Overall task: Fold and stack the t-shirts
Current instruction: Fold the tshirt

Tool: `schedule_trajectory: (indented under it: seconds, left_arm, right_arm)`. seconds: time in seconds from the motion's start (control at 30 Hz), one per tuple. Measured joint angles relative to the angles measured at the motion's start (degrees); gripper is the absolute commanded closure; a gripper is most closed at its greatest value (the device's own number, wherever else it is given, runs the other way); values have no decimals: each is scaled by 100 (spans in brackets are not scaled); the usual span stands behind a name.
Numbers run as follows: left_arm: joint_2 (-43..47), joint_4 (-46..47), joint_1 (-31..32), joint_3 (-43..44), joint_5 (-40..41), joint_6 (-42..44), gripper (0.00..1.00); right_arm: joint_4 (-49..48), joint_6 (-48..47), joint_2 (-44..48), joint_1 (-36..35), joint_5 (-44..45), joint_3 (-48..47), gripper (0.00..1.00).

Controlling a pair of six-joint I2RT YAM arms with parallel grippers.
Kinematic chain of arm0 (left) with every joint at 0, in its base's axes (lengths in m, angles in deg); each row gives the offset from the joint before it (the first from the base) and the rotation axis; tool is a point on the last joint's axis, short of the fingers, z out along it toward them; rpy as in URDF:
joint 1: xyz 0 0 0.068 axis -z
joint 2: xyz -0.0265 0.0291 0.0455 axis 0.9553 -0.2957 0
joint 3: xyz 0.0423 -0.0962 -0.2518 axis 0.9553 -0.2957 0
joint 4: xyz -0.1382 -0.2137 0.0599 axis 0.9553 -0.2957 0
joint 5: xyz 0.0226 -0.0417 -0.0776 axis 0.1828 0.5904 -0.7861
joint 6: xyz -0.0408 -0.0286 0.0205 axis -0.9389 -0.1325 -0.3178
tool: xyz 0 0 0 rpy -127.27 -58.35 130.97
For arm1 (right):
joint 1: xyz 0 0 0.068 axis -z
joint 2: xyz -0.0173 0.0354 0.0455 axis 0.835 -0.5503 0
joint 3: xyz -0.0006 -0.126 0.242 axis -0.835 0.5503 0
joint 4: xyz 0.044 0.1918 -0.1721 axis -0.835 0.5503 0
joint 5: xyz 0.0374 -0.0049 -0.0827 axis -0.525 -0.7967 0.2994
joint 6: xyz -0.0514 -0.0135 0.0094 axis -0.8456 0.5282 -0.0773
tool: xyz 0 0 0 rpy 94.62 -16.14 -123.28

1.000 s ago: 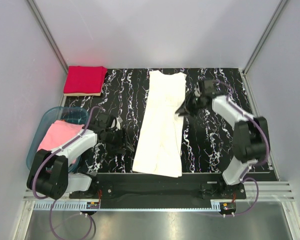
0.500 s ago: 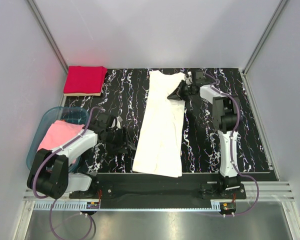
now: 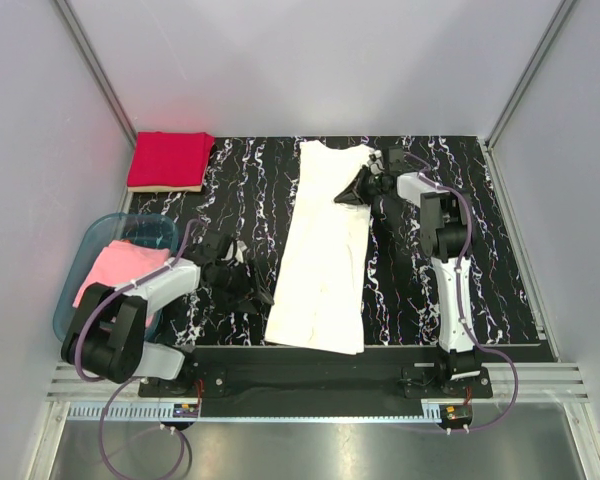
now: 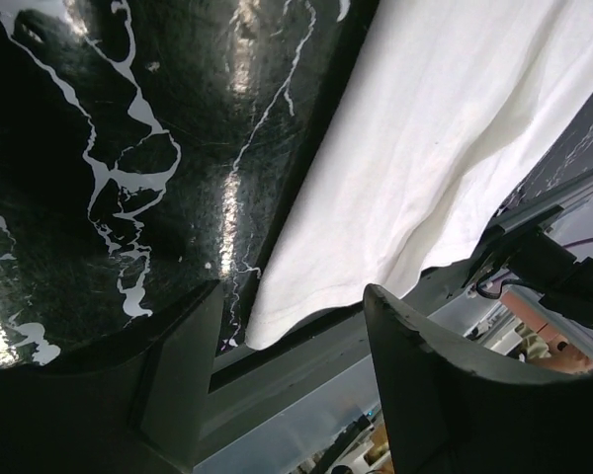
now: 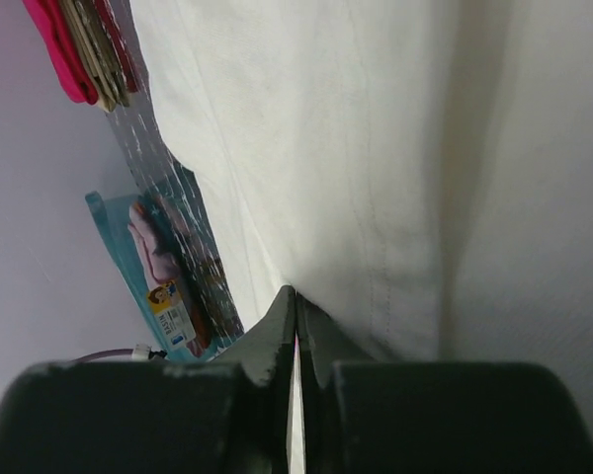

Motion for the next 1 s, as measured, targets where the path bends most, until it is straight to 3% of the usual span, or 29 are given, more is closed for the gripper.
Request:
schedule_trajectory:
  seconds: [0.2,0.23,0.33,0.47,0.67,0.77,0.9,1.0]
  left_arm:
    - [-162,166,0,-299,-205,-90,31]
    - [-162,177,0,-306,-243,-96,31]
    - [-166,282,0,-345,-317,-92,32]
    - [-214,398,0,-424,-481,-109,37]
    - [-195,608,9,-682,-713,-341,38]
    - [-166,699,96,-815,-841,-507,39]
    - [-188,887,260,-1012,-1043,-682,50]
    - [-278,1062,315,-1167,-1185,-798,58]
  right_arm:
    - [796,-356,83,179,20,-468,65]
    - [960,-402,184,208,17,-450,58]
    - [1303,-608,787,256,15,-9,50]
    - [1611,-881,2164,240,-13,1202,50]
    - [1801,-1200,4548,131,-166,3978,49]
    - [1945,-1241,5261,-208,-144,5230,48]
    - [1926,-1038,6000,-1047,-87,6585,47]
    - [1888,-800,6638,-1091,42,7237,47]
